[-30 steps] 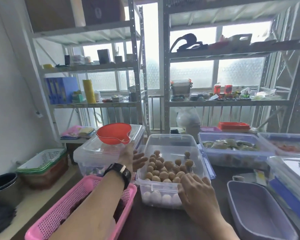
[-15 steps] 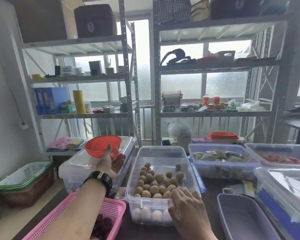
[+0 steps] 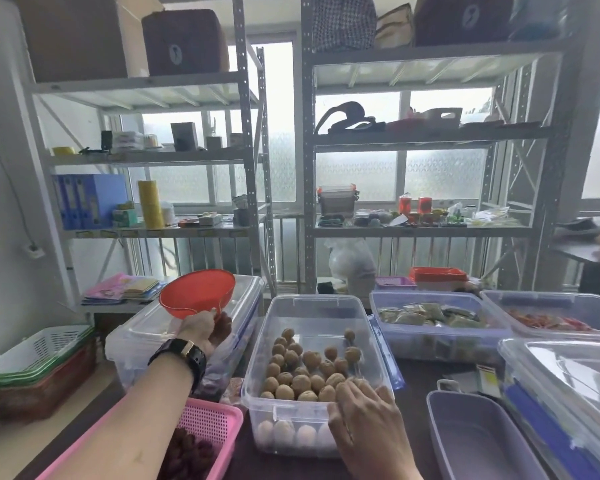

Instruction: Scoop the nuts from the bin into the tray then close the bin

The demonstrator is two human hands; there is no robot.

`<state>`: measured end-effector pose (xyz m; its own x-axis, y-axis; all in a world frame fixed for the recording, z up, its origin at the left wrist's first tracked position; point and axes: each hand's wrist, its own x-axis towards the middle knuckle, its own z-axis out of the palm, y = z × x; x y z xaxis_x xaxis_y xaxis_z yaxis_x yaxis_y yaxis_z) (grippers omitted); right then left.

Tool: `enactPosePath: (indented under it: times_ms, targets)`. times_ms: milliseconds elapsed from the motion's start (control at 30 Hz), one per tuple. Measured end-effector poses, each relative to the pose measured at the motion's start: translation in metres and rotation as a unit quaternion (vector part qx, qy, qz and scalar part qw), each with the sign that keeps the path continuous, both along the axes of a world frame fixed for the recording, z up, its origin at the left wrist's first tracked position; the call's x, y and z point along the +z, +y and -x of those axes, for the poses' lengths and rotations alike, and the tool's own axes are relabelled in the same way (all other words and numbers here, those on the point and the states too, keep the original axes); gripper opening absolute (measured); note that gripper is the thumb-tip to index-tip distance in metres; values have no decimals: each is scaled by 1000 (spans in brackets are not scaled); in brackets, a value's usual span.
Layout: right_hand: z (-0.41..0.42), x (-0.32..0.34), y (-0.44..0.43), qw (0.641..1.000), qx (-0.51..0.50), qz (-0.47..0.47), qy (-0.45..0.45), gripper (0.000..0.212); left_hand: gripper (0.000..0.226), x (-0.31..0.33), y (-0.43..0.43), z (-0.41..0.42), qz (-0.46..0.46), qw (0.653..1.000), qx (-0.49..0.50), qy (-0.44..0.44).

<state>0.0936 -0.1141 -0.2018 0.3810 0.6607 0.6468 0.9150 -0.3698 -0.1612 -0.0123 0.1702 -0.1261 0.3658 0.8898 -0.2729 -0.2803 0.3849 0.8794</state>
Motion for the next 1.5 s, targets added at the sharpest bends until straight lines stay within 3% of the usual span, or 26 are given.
enactPosePath:
  times_ms: [167,300,367,433,500,533,567,600,633,667,733,767,800,867,900,933,967,1067,1133,1300,1500]
  targets:
    - [4,3,-5,1000,11,9,13,19,16,7,-25,-6,-98,995,-30,5]
    - [10,14,-8,997,-12,59,51,20,25,12,-75,-10,-204,976,-71,4]
    - [9,17,0,992,-26,73,102,35,33,11,-105,-11,-237,968,-79,2]
    - [11,31,3,975,-3,35,221,48,36,7,-133,-11,-256,962,-98,-1]
    - [16,49,4,929,77,-109,345,54,37,2,-160,-12,-259,958,-119,4]
    - [19,62,-1,883,126,-157,424,55,39,-4,-170,-11,-271,955,-120,-1]
    - [17,64,10,833,153,-178,501,55,40,-3,-183,-8,-284,952,-115,-12]
    - [11,54,22,808,174,-137,546,55,43,5,-199,-8,-302,945,-122,-10]
    - [-5,26,37,787,202,-131,568,54,53,12,-215,-1,-299,945,-131,-17]
    - [-8,18,42,809,163,-132,549,54,69,6,-219,-12,-285,949,-134,-5]
    - [2,17,40,808,191,-160,534,59,66,-3,-226,-20,-267,955,-116,50]
    - [22,35,33,787,196,-151,565,55,60,-18,-221,-27,-302,944,-107,75]
    - [31,55,29,734,221,-168,621,46,54,-31,-215,-33,-325,935,-109,86]
    - [36,74,18,735,168,-195,628,26,20,-47,-205,-31,-370,922,-91,61]
    - [26,70,22,741,183,-212,610,18,16,-45,-209,-22,-410,903,-109,59]
    - [20,67,22,730,183,-237,614,17,15,-42,-215,-13,-436,890,-118,57]
    - [15,66,21,744,161,-225,609,20,18,-48,-215,-1,-466,874,-126,56]
    - [5,71,17,746,112,-244,610,32,32,-81,-206,3,-531,833,-27,154]
    - [2,77,11,751,103,-255,600,34,26,-104,-201,8,-535,818,32,209]
    - [-16,77,8,775,78,-227,585,36,21,-125,-204,12,-538,816,82,196]
    - [-44,86,24,851,13,-151,503,38,17,-136,-193,10,-481,867,74,101]
